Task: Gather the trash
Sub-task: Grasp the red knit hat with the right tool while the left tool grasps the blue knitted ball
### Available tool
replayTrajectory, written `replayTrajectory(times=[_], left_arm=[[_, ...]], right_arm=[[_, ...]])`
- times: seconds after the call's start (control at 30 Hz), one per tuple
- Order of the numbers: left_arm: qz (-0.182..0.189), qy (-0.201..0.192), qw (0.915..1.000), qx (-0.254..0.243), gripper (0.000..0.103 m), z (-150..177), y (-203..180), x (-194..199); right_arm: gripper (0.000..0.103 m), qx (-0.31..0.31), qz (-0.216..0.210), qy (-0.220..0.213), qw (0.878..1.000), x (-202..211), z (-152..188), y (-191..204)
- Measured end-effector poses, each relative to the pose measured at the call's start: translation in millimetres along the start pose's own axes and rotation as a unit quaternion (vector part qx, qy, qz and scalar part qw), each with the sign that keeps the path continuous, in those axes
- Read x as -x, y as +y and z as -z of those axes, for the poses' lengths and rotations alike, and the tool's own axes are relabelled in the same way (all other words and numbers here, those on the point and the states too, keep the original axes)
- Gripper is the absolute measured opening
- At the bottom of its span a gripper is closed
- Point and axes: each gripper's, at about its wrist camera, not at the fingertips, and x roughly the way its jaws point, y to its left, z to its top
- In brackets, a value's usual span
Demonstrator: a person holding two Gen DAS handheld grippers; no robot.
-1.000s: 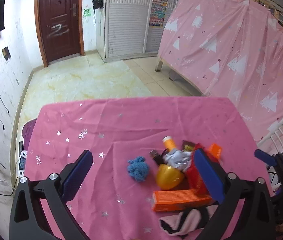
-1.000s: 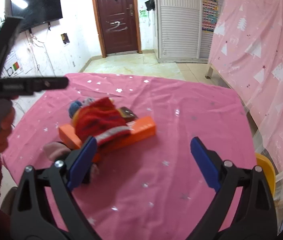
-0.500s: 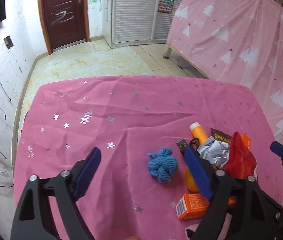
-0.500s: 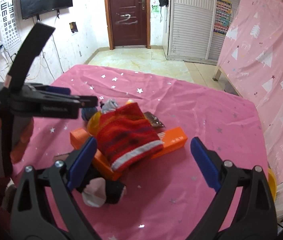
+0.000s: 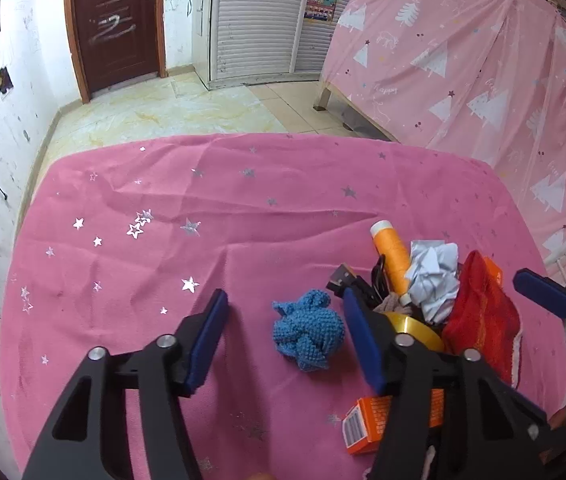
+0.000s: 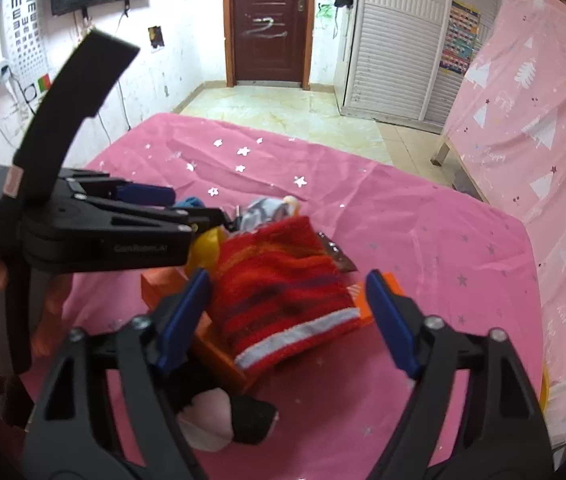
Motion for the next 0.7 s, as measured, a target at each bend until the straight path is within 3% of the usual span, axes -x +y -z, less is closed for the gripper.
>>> replayTrajectory(times=[0.07, 0.1, 0.27, 0.7], left_arm=[[0.0, -0.001, 1.0, -0.003, 0.028, 1, 0, 1], [0.001, -0.001, 1.0, -0.004, 0.025, 2, 0, 2], [-0.002, -0.006, 1.0, -0.002, 0.024, 8, -1, 6], [-0.007, -0.047, 0.9988, 0.01, 0.024, 1, 1, 58]], right_arm=[[0.061, -0.002, -0.001, 0.006, 1.0, -4, 0, 0], [0.057, -0.004, -0.002, 0.011, 1.0, -8, 1, -2], [0.026, -0.012, -0.004, 0.007, 1.0, -5, 5, -8], [0.023, -0.054, 0.007, -0.048, 0.997, 24, 8, -33]])
